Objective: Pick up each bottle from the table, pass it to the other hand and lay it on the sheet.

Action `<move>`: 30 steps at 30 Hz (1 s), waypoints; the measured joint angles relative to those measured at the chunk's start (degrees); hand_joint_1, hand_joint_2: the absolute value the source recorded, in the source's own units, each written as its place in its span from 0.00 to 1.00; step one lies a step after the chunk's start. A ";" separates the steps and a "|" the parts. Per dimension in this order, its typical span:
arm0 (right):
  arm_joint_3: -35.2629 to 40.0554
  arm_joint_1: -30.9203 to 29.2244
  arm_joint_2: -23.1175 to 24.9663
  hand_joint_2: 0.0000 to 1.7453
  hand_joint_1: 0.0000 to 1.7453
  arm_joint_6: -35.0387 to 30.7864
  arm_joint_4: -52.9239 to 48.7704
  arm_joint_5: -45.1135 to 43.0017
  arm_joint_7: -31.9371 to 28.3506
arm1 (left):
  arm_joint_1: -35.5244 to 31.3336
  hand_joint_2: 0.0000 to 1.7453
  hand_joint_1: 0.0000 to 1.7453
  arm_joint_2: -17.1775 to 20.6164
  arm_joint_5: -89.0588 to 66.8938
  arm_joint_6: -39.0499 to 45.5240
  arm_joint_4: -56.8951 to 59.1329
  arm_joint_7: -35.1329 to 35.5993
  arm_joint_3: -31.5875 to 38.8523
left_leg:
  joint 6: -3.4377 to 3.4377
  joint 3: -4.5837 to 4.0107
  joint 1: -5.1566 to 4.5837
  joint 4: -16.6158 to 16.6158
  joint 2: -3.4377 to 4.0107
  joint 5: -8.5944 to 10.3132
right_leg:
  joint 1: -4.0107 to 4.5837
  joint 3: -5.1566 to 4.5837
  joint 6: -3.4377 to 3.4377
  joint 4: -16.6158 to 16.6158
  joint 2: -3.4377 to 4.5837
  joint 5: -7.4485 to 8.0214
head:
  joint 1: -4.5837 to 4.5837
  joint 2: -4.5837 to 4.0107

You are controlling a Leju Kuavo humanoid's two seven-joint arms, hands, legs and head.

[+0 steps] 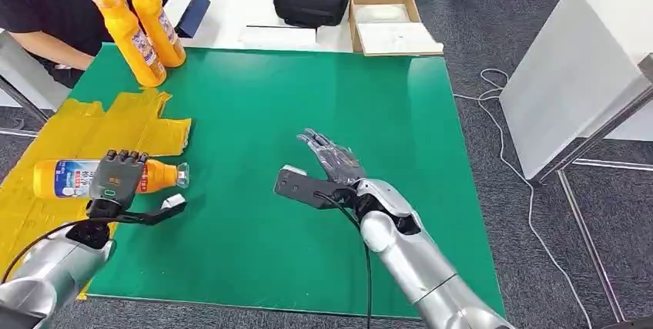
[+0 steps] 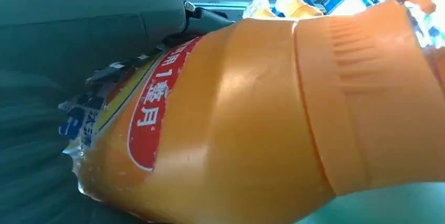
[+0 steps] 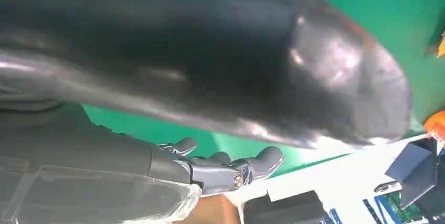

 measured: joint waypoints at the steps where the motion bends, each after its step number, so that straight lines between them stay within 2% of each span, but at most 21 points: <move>1: 0.13 0.14 -0.04 0.00 0.00 0.02 -0.09 0.00 -0.07 | 0.11 1.00 0.00 0.02 0.04 -0.04 0.18 0.00 0.00 | 0.00 0.03 0.00 0.00 0.00 0.00 | 0.00 0.06 0.00 0.00 0.00 0.00 | 0.02 0.00; 2: 0.28 0.33 -0.09 0.00 0.00 0.02 -0.24 0.04 -0.15 | 0.31 0.00 0.00 0.20 0.11 -0.24 0.39 0.00 0.00 | 0.00 0.07 0.00 0.00 0.01 0.00 | 0.00 0.06 0.00 0.00 0.00 0.00 | 0.00 0.00; 25: 1.29 1.01 -0.55 0.00 0.00 0.28 -1.79 0.37 -0.48 | 1.93 0.00 0.00 2.64 -0.35 0.90 0.66 0.31 0.63 | 0.00 0.25 -0.10 0.00 -0.27 0.01 | 0.00 0.08 0.00 -0.01 -0.22 -0.02 | 0.00 0.00; 28: 1.33 1.11 -0.55 0.00 0.00 0.09 -1.79 0.28 -0.48 | 3.82 0.00 0.00 2.67 0.98 0.98 -2.22 -1.56 2.57 | 0.00 0.26 -0.11 0.02 -0.26 0.01 | 0.00 0.03 0.00 -0.01 -0.21 -0.02 | 0.00 0.00; 30: 1.24 1.40 -0.55 0.00 0.00 -0.31 -1.81 -0.48 -0.46 | 6.16 0.00 0.00 2.51 2.91 1.07 -5.96 -5.68 5.67 | 0.01 0.22 -0.10 0.04 -0.22 0.02 | -0.01 -0.14 0.00 -0.03 -0.19 -0.01 | 0.02 0.00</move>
